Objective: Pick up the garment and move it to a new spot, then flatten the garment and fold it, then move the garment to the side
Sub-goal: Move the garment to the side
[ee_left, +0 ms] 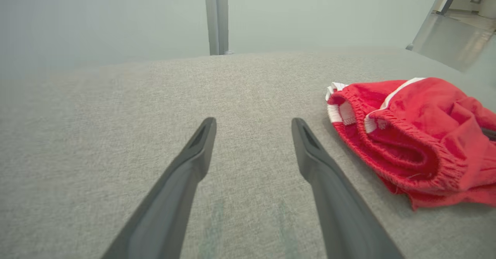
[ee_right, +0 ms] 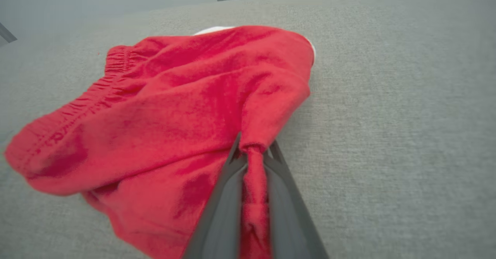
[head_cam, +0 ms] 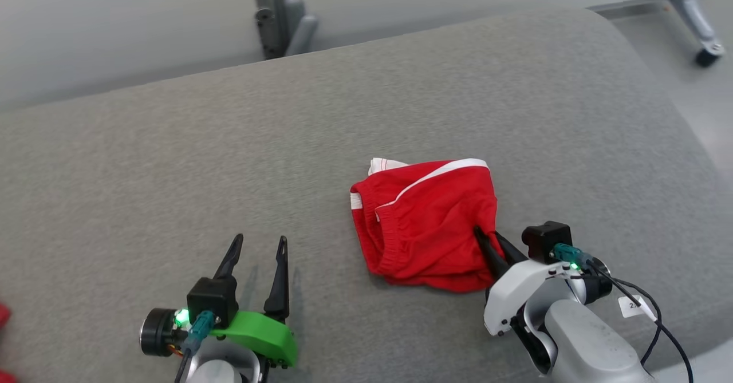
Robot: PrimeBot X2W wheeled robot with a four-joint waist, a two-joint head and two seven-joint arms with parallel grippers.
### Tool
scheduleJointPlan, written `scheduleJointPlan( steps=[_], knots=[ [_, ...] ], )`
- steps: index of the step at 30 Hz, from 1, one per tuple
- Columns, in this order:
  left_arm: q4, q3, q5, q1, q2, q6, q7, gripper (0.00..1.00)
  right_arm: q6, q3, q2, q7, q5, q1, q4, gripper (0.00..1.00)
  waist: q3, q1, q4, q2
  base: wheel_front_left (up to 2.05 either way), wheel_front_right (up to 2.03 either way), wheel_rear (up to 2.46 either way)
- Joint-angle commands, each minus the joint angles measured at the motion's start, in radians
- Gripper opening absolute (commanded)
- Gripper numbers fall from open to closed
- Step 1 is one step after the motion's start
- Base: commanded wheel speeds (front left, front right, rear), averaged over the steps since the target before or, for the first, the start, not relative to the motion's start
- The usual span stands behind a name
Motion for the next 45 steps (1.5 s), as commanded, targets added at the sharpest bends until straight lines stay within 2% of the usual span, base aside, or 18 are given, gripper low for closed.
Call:
scheduleJointPlan(
  steps=[1, 5, 10, 14, 19, 26, 27, 31, 32, 33, 34, 38, 41, 43, 45],
  knots=[
    [-0.003, -0.003, 0.009, -0.025, 0.004, -0.007, 0.000, 1.00, -0.002, 0.012, -0.003, -0.004, 0.008, -0.006, -0.011, 0.00, 0.010, 0.0000, -0.266, 0.0000, 0.00, 0.00, 0.00],
    [-0.012, -0.005, -0.002, -0.056, 0.004, -0.014, 0.000, 1.00, -0.002, 0.055, 0.004, -0.004, 0.020, -0.030, -0.027, 0.00, 0.051, 0.0000, -0.352, 0.0000, 0.00, 0.00, 0.00],
    [0.006, -0.024, 0.021, -0.115, 0.006, -0.027, 0.000, 1.00, -0.002, 0.103, 0.005, -0.003, 0.016, -0.089, -0.035, 0.00, 0.121, 0.0000, -0.357, 0.0000, 0.00, 0.00, 0.00],
    [0.020, -0.036, 0.044, -0.152, 0.006, -0.036, 0.000, 1.00, -0.002, 0.113, -0.028, -0.003, 0.026, -0.164, -0.026, 0.00, 0.182, 0.0000, -0.293, 0.0000, 0.00, 0.00, 0.00],
    [0.033, -0.036, 0.080, -0.190, 0.006, -0.044, 0.000, 1.00, -0.002, 0.085, -0.098, -0.004, 0.026, -0.282, 0.034, 0.00, 0.254, 0.0000, -0.159, 0.0000, 0.00, 0.00, 0.00],
    [0.013, -0.022, 0.120, -0.214, 0.006, -0.040, 0.000, 1.00, -0.002, 0.008, -0.262, -0.004, 0.010, -0.436, 0.207, 0.00, 0.328, 0.0000, 0.011, 0.0000, 0.00, 0.00, 0.00],
    [0.013, -0.022, 0.120, -0.214, 0.006, -0.040, 0.000, 1.00, -0.002, 0.008, -0.262, -0.004, 0.010, -0.436, 0.207, 0.00, 0.328, 0.0000, 0.011, 0.0000, 0.00, 0.00, 0.00],
    [0.000, -0.007, 0.125, -0.205, 0.005, -0.036, 0.000, 1.00, -0.002, -0.034, -0.340, -0.004, -0.006, -0.489, 0.331, 0.00, 0.344, 0.0000, 0.062, 0.0000, 0.00, 0.00, 0.00],
    [-0.002, -0.004, 0.125, -0.200, 0.005, -0.035, 0.000, 1.00, -0.002, -0.046, -0.357, -0.002, -0.009, -0.497, 0.364, 0.20, 0.343, 0.0000, 0.068, 0.0000, 0.00, 0.00, 0.00],
    [-0.002, 0.000, 0.125, -0.195, 0.005, -0.034, 0.000, 1.00, -0.002, -0.068, -0.373, -0.003, -0.003, -0.508, 0.392, 0.87, 0.342, 0.0000, 0.072, 0.0000, 0.00, 0.00, 0.00],
    [-0.004, 0.003, 0.125, -0.191, 0.005, -0.035, 0.000, 1.00, -0.002, -0.091, -0.388, -0.003, -0.003, -0.519, 0.411, 1.00, 0.341, 0.0000, 0.075, 0.0000, 0.00, 0.00, 0.00],
    [-0.010, 0.010, 0.119, -0.178, 0.005, -0.033, 0.000, 1.00, -0.002, -0.199, -0.447, -0.003, -0.033, -0.522, 0.439, 1.00, 0.321, 0.0000, 0.073, 0.0000, 0.00, 0.00, 0.00],
    [-0.017, 0.008, 0.104, -0.166, 0.004, -0.028, 0.000, 1.00, -0.002, -0.317, -0.488, -0.003, -0.081, -0.494, 0.397, 1.00, 0.290, 0.0000, 0.066, 0.0000, 0.00, 0.00, 0.00],
    [-0.020, 0.009, 0.097, -0.157, 0.004, -0.025, 0.000, 1.00, -0.002, -0.409, -0.484, -0.003, -0.124, -0.452, 0.321, 1.00, 0.263, 0.0000, 0.063, 0.0000, 0.00, 0.00, 0.00],
    [-0.022, 0.018, 0.086, -0.146, 0.004, -0.018, 0.000, 1.00, -0.002, -0.483, -0.444, -0.003, -0.168, -0.401, 0.216, 1.00, 0.233, 0.0000, 0.061, 0.0000, 0.00, 0.00, 0.00]
  ],
)
